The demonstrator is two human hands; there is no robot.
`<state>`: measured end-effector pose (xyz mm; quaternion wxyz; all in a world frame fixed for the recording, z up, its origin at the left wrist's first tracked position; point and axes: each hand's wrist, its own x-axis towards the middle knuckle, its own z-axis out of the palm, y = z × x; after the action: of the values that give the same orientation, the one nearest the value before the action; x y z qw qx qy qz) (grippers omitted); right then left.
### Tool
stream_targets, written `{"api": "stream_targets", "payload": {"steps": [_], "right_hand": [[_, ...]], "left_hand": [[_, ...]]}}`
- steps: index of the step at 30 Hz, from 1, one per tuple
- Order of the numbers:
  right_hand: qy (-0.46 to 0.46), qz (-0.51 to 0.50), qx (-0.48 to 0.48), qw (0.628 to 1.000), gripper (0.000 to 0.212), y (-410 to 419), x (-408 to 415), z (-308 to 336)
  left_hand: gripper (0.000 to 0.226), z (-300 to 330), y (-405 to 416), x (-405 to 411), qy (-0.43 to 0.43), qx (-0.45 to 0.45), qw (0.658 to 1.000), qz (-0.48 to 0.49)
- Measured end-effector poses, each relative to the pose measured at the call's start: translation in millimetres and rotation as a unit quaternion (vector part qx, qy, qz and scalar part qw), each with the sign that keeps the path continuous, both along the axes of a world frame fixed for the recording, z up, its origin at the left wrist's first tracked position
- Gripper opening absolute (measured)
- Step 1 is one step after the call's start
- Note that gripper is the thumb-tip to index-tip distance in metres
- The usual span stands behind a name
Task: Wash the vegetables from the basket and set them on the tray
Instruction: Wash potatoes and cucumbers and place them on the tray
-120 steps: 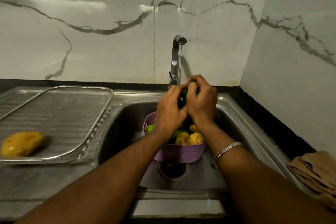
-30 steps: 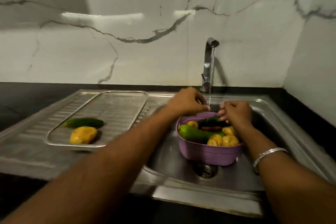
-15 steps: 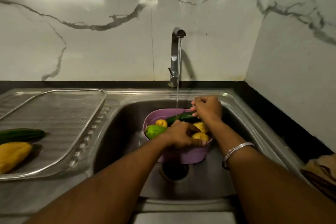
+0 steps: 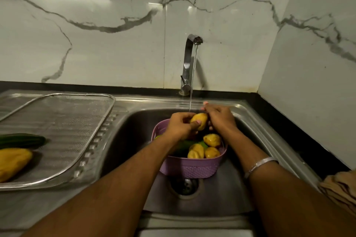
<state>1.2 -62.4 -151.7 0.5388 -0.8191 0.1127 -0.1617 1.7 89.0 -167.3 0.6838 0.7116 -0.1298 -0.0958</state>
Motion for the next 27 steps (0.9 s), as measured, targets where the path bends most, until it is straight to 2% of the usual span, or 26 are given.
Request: {"api": "stream_targets", "payload": {"steps": [3,7,9,13,16,23,25,27], "right_hand": [[0.043,0.125,0.018,0.991,0.028,16.5,-5.0,-2.6],[-0.012,0.067,-0.006,0.998,0.032,24.8,-3.4,-7.2],[-0.019,0.048,-0.003,0.999,0.032,25.1,-3.1,-6.3],[0.047,0.093,0.103,0.989,0.029,26.6,0.0,-5.4],[0.084,0.125,0.122,0.981,0.041,23.3,6.5,-11.9],[-0.016,0.022,0.076,0.997,0.033,27.8,7.4,-15.2],[-0.011,0.046,0.085,0.995,0.032,29.7,9.4,-13.6],[0.02,0.095,0.116,0.988,0.04,30.4,11.7,-13.0]], "left_hand": [[0.023,-5.6,7.9,12.4,0.021,-0.038,0.998,0.043],[0.031,-7.9,9.9,13.2,0.033,-0.028,0.999,-0.019],[0.033,-7.3,9.2,10.6,0.016,-0.031,0.999,-0.02],[0.036,-12.9,12.1,14.4,-0.027,-0.023,0.999,0.022],[0.035,-17.3,13.0,17.8,-0.038,-0.014,0.999,0.035],[0.03,-15.8,8.0,15.6,-0.053,-0.007,0.998,0.024],[0.03,-15.1,9.2,15.9,-0.068,-0.004,0.997,0.047],[0.031,-18.0,12.9,19.6,-0.101,0.018,0.992,0.072]]}}
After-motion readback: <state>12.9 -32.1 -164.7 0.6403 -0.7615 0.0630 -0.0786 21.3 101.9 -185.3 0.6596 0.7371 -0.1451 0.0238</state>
